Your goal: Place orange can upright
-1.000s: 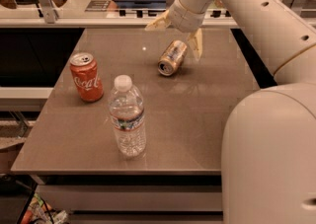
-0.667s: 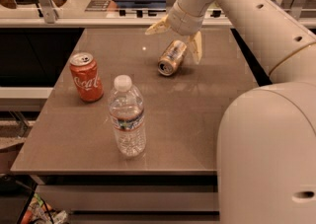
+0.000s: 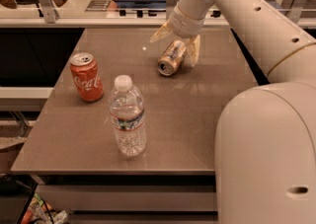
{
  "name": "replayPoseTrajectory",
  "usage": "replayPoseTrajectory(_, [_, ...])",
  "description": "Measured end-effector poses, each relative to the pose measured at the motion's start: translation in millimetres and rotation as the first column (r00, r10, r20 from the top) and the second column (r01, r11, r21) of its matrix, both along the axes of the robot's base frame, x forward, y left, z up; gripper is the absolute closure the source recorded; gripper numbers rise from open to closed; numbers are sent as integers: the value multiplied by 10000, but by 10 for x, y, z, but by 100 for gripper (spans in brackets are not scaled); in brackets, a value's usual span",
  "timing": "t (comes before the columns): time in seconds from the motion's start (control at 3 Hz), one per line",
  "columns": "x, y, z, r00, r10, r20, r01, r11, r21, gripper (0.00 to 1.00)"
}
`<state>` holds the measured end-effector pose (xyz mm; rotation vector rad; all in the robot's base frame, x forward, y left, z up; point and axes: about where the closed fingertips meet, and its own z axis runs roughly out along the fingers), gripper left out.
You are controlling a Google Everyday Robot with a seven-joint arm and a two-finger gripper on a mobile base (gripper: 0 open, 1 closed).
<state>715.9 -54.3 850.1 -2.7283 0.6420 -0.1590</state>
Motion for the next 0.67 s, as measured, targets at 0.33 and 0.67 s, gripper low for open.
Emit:
replayPoseTrajectory(0.33, [16,19,-29,10000,8,2,-8,10000,17,40])
replayPoseTrajectory(0.67, [32,38,-60,10000,18,2,-18,10000,35,64])
